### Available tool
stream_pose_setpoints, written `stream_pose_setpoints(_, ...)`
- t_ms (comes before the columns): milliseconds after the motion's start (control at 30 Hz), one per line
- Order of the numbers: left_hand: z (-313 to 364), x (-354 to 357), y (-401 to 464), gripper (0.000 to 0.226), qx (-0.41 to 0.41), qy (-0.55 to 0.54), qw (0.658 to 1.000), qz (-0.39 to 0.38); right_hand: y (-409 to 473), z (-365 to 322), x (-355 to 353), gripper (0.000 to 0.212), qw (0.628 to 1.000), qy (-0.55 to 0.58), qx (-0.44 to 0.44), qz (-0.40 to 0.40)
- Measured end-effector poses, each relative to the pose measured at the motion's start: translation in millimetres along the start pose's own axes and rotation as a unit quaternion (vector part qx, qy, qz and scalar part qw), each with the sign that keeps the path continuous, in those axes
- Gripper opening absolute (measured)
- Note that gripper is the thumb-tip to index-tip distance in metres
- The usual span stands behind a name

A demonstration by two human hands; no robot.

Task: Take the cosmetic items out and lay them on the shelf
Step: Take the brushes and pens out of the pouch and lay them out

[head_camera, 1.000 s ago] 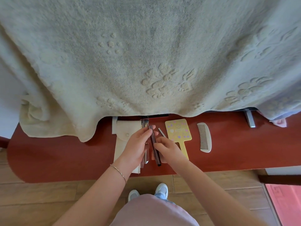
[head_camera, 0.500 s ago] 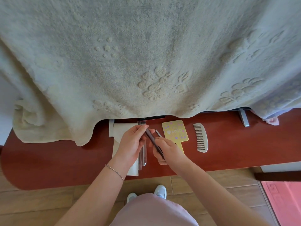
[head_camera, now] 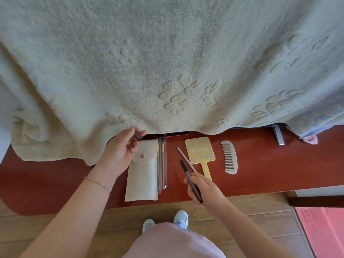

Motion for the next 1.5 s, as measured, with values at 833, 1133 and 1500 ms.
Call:
stream_pose_setpoints(833, -79.2, 56.6, 47.6, 0.017, 0.123, 0.643, 0.755, -0.026, 72.2, -8.7, 20.3, 0.034, 0.876, -0.449, 0.034, 0.174)
stream_pose_setpoints(1133, -79.9, 53.5, 48.2, 0.019, 0.152, 0.655, 0.739, -0.038, 53.4, -8.8, -7.1, 0.019, 0.882, -0.405, -0.003, 0.24)
stream_pose_setpoints(1500, -71.0, 40.4, 7.7, 0.015, 0.149, 0.567, 0.81, -0.001, 45.2, -1.1, -13.5, 0.018, 0.832, -0.508, 0.0, 0.225)
Point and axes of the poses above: each hand's wrist, its own y-axis towards the middle knuckle, its own x-axis out of the palm, z = x × y, the point moved 1 cm from there along y, towards the middle knuckle, and after that the axes turned 4 degrees about x, right-handed, at the moved point
